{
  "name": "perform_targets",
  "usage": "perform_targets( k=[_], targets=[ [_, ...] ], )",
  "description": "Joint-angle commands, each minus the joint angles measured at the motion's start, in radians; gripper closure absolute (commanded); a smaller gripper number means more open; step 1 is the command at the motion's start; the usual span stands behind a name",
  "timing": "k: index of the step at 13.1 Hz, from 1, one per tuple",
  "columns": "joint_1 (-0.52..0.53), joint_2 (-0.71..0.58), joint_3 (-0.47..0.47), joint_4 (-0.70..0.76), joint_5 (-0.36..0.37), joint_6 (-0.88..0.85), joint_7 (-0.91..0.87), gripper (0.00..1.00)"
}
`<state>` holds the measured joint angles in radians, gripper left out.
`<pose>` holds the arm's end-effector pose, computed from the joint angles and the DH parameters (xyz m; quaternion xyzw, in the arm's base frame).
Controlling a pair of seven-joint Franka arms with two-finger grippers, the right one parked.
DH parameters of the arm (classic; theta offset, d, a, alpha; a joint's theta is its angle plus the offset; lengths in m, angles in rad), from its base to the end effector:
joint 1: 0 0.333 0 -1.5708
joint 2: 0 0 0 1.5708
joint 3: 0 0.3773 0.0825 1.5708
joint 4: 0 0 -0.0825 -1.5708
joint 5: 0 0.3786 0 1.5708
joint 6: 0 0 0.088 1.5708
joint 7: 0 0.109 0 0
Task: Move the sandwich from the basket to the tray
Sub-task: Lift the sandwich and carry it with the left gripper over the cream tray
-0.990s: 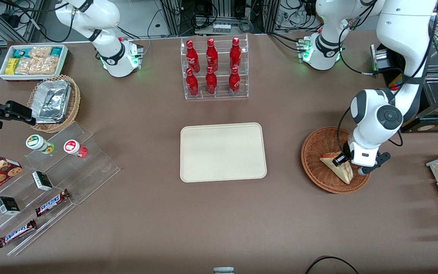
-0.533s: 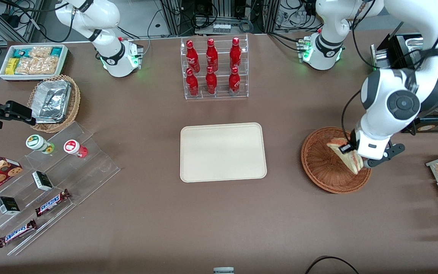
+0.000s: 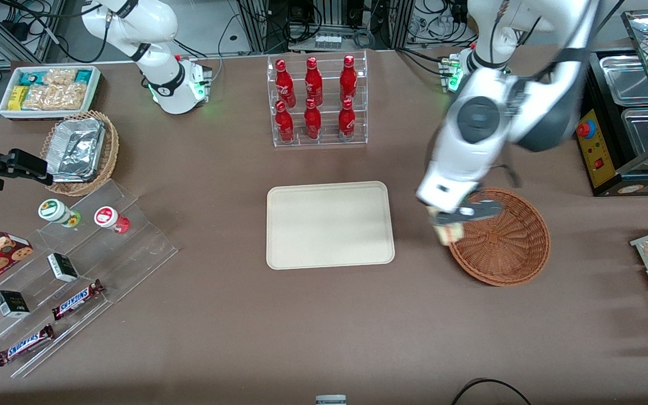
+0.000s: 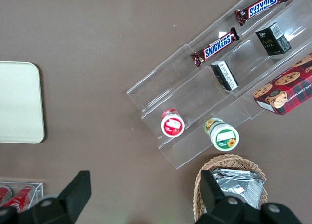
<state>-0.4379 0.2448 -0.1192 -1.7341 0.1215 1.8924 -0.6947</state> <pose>0.5431 -0.3195 0.4896 -0.9971 -0.0482 0.0093 0.0589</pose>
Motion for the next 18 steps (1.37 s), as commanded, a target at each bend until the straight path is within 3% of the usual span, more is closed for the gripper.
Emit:
perform_targets(
  k=[1,4,8,13,18],
  targets=[
    [-0.097,0.106,0.013,0.122,0.000,-0.019,-0.048,1.00],
    [-0.182,0.206,0.013,0.211,-0.002,-0.013,-0.068,1.00],
    [-0.275,0.318,0.015,0.228,-0.011,0.137,-0.080,1.00],
    [-0.331,0.410,0.015,0.225,0.000,0.298,-0.083,1.00],
    [-0.347,0.473,0.018,0.225,0.003,0.335,-0.083,1.00]
  ],
)
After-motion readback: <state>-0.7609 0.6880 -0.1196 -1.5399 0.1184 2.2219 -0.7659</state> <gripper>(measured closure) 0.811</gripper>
